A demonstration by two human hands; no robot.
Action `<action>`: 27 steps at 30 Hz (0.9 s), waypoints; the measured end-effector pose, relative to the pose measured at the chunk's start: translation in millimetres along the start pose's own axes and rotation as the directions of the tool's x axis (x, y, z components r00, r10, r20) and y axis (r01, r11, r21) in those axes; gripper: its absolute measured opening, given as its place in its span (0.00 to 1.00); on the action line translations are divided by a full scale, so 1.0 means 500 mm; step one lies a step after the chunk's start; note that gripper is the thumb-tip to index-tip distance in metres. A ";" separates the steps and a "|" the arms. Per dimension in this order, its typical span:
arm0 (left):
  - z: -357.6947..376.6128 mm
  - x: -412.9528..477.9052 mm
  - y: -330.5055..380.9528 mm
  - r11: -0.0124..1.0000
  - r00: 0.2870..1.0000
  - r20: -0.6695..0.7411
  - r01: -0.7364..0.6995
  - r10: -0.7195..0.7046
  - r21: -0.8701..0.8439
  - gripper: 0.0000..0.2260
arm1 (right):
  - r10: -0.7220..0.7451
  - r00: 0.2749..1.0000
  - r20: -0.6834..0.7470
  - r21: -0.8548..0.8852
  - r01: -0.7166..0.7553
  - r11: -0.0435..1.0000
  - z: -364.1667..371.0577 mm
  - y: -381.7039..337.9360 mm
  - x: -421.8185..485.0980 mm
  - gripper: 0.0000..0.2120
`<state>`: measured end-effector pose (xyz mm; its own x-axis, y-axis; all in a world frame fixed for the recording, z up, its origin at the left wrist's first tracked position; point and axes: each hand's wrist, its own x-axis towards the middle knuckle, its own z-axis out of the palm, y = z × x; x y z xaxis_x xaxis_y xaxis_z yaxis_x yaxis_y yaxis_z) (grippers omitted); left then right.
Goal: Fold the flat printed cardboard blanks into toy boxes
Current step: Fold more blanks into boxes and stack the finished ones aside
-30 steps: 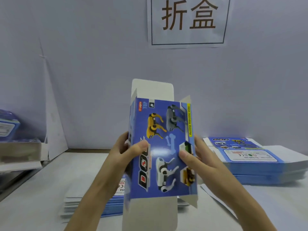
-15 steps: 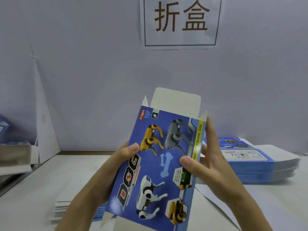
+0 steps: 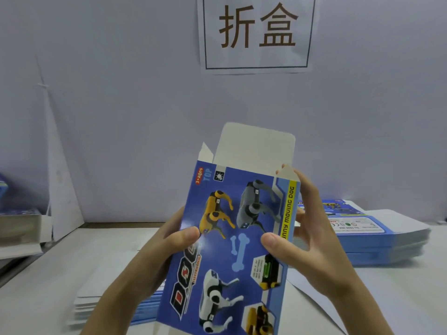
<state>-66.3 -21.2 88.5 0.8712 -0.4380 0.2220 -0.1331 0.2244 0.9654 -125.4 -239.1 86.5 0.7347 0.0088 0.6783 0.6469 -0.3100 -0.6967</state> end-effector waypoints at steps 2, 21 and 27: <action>-0.021 -0.014 -0.008 0.995 0.991 0.089 -0.098 0.099 -0.015 0.47 | -0.036 0.999 0.014 0.021 0.036 0.999 0.003 -0.009 0.002 0.44; -0.033 -0.007 -0.016 0.664 0.866 0.178 -0.477 0.468 0.575 0.41 | 0.159 0.979 0.130 0.674 -0.205 0.710 0.009 -0.014 0.022 0.14; -0.023 -0.005 -0.024 0.700 0.881 0.128 -0.443 0.455 0.560 0.43 | 0.242 0.965 0.097 0.650 -0.246 0.719 0.015 -0.007 0.023 0.16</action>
<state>-61.5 -12.7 74.6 0.6468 -0.3948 0.6526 -0.7436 -0.1364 0.6545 -117.7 -230.8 94.9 0.8858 0.0255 0.4633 0.4174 0.3926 -0.8196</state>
